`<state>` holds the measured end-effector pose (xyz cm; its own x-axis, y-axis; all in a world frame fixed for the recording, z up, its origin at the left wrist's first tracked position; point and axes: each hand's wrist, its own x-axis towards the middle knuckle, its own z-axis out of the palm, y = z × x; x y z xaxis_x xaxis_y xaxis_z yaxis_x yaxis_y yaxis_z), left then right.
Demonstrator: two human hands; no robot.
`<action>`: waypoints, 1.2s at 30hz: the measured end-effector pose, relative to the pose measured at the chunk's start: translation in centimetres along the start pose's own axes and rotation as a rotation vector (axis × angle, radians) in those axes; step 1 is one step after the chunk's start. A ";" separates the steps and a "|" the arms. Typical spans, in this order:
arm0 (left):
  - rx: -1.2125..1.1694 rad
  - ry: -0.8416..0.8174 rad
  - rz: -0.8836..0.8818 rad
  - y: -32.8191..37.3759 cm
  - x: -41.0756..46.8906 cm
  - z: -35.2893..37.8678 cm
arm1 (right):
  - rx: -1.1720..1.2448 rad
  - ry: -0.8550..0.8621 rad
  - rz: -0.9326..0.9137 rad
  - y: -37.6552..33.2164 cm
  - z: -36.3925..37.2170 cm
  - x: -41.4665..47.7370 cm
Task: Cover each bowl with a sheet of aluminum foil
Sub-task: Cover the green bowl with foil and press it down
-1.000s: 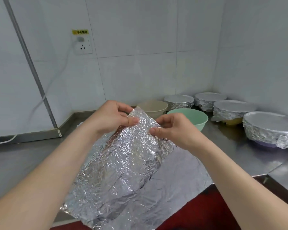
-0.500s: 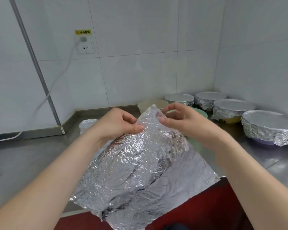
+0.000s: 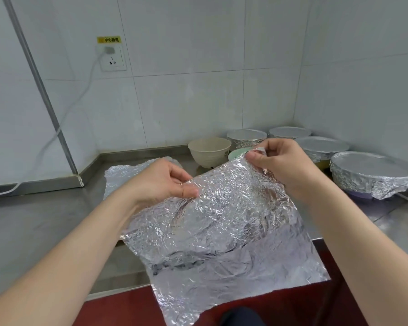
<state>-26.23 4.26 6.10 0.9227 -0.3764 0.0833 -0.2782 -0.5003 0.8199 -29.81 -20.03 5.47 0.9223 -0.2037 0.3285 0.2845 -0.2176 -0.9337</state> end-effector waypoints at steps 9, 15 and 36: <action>0.099 -0.112 -0.045 -0.5 0.4 -0.6 | 0.002 -0.005 0.119 1.7 -1.7 -0.3; 0.247 -0.129 -0.036 -0.2 0.6 0.0 | -0.561 -0.100 -0.102 -1.0 -2.6 -0.7; 0.298 -0.461 0.063 -2.6 0.7 -0.1 | -0.820 -0.653 -0.026 -0.8 -0.2 -1.1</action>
<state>-24.86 5.37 4.02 0.7076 -0.6821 -0.1845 -0.4546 -0.6394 0.6201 -31.11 -19.85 5.91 0.9498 0.3121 -0.0222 0.2668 -0.8448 -0.4639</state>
